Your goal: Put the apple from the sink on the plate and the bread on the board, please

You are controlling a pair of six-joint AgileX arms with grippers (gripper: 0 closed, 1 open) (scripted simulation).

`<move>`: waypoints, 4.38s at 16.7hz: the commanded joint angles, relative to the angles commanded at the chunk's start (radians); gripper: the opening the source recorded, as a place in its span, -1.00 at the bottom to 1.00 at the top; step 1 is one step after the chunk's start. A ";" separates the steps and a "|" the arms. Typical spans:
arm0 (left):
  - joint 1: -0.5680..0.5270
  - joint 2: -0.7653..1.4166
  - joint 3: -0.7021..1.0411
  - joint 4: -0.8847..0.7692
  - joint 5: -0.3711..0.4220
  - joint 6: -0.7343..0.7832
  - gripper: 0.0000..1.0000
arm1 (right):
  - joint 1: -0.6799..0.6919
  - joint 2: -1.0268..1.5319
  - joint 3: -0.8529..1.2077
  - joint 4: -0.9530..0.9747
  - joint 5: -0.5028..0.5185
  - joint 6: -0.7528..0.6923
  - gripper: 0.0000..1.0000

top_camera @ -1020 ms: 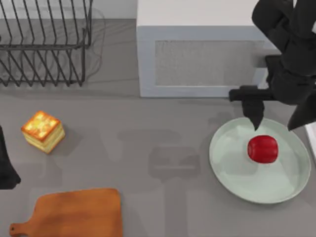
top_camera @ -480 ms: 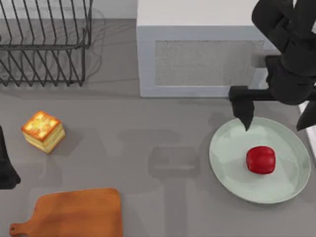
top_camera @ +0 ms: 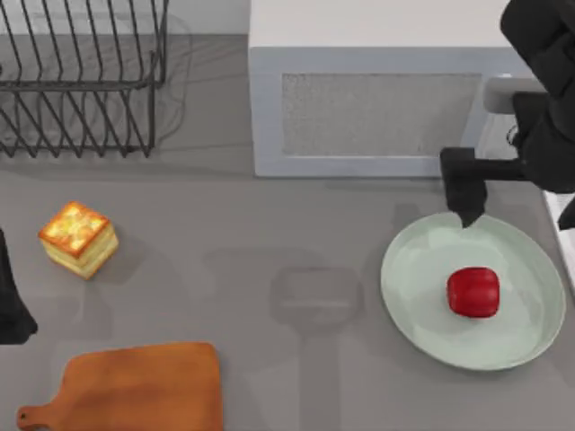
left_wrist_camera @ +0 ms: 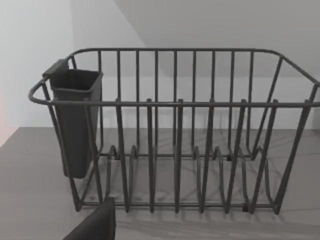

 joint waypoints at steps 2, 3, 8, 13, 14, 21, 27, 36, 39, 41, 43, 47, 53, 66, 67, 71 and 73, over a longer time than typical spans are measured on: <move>0.000 0.000 0.000 0.000 0.000 0.000 1.00 | -0.029 -0.133 -0.110 0.088 0.000 -0.029 1.00; 0.000 0.000 0.000 0.000 0.000 0.000 1.00 | -0.046 -0.214 -0.175 0.140 0.000 -0.047 1.00; 0.000 0.000 0.000 0.000 0.000 0.000 1.00 | -0.147 -0.719 -0.555 0.443 0.000 -0.151 1.00; 0.000 0.000 0.000 0.000 0.000 0.000 1.00 | -0.258 -1.255 -0.976 0.778 0.000 -0.266 1.00; 0.000 0.000 0.000 0.000 0.000 0.000 1.00 | -0.278 -1.346 -1.054 0.839 0.000 -0.287 1.00; 0.000 0.000 0.000 0.000 0.000 0.000 1.00 | -0.371 -1.688 -1.373 1.119 0.000 -0.383 1.00; 0.000 0.000 0.000 0.000 0.000 0.000 1.00 | -0.373 -1.695 -1.380 1.125 0.000 -0.385 1.00; -0.033 0.474 0.391 -0.276 0.000 0.113 1.00 | -0.373 -1.695 -1.380 1.125 0.000 -0.385 1.00; -0.053 0.796 0.605 -0.436 0.001 0.176 1.00 | -0.373 -1.695 -1.380 1.125 0.000 -0.385 1.00; -0.066 1.016 0.750 -0.548 0.002 0.219 1.00 | -0.373 -1.695 -1.380 1.125 0.000 -0.385 1.00; -0.079 1.218 0.893 -0.659 0.003 0.261 1.00 | -0.373 -1.695 -1.380 1.125 0.000 -0.385 1.00; -0.102 1.566 1.154 -0.854 0.003 0.338 1.00 | -0.373 -1.695 -1.380 1.125 0.000 -0.385 1.00; -0.124 1.919 1.430 -1.040 0.002 0.416 1.00 | -0.373 -1.695 -1.380 1.125 0.000 -0.385 1.00; -0.125 2.022 1.406 -0.951 0.002 0.431 1.00 | -0.373 -1.695 -1.380 1.125 0.000 -0.385 1.00; -0.126 2.038 1.384 -0.906 0.002 0.431 1.00 | -0.373 -1.695 -1.380 1.125 0.000 -0.385 1.00; -0.126 2.079 1.331 -0.821 0.002 0.432 1.00 | -0.373 -1.695 -1.380 1.125 0.000 -0.385 1.00; -0.126 2.079 1.331 -0.821 0.002 0.432 1.00 | -0.373 -1.695 -1.380 1.125 0.000 -0.385 1.00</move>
